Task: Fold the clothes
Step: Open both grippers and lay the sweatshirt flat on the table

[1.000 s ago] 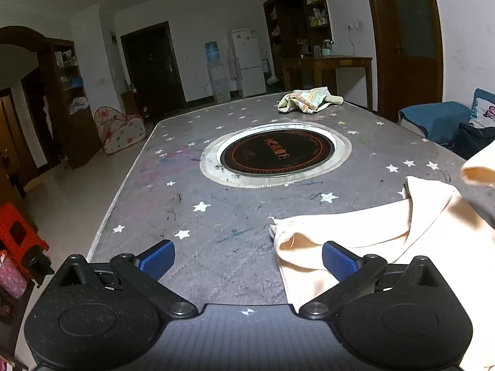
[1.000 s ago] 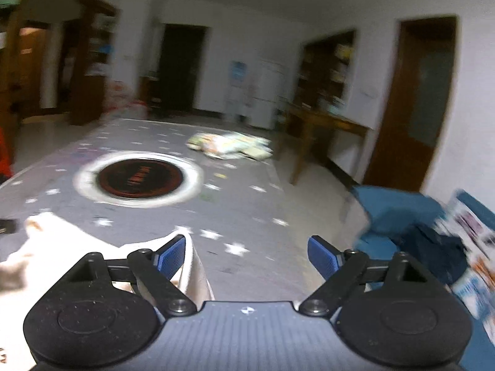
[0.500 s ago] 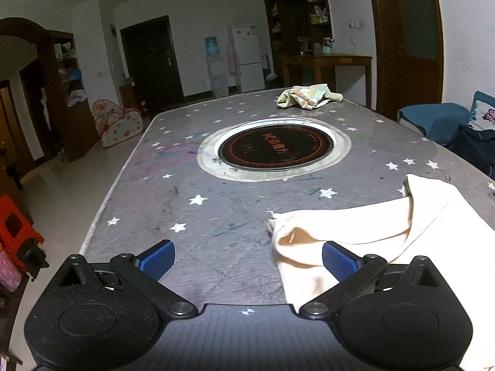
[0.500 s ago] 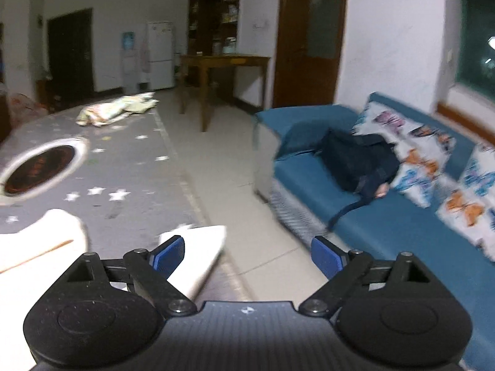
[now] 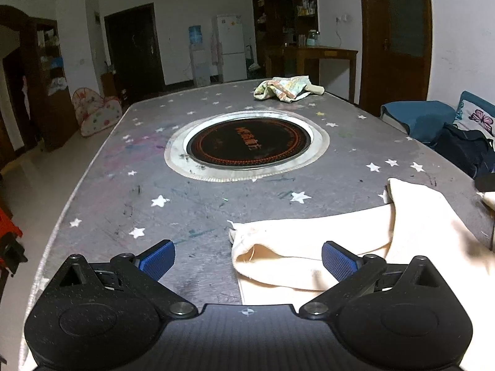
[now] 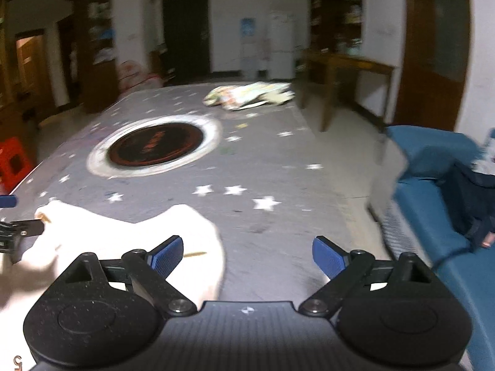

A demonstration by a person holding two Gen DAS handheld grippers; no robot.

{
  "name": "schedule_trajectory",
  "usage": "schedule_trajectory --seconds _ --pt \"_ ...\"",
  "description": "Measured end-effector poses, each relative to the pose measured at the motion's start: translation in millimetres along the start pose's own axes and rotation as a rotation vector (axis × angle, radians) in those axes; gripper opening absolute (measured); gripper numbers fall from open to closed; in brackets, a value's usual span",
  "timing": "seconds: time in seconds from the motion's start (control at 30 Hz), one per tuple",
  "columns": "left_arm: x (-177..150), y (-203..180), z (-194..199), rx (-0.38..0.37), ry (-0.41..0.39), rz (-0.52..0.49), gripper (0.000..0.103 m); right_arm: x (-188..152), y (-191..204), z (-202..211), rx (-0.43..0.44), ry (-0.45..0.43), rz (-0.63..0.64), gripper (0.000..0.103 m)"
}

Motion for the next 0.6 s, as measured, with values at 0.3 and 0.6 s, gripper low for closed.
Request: schedule_trajectory --seconds 0.3,0.6 --pt "2 5 -17 -0.041 0.055 0.022 0.07 20 12 -61 0.1 0.086 0.029 0.07" --pt "1 10 -27 -0.076 0.099 0.048 0.031 27 19 -97 0.167 0.142 0.049 0.045"
Point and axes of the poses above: each gripper's, at about its wrist camera, not at the fingertips, and z roughly against the way its jaws point, y to its left, x to its top, the point moved 3 cm from there along -z, roughly the way its jaws point, and after that the axes turned 8 degrees about y, right-handed, at the moved point
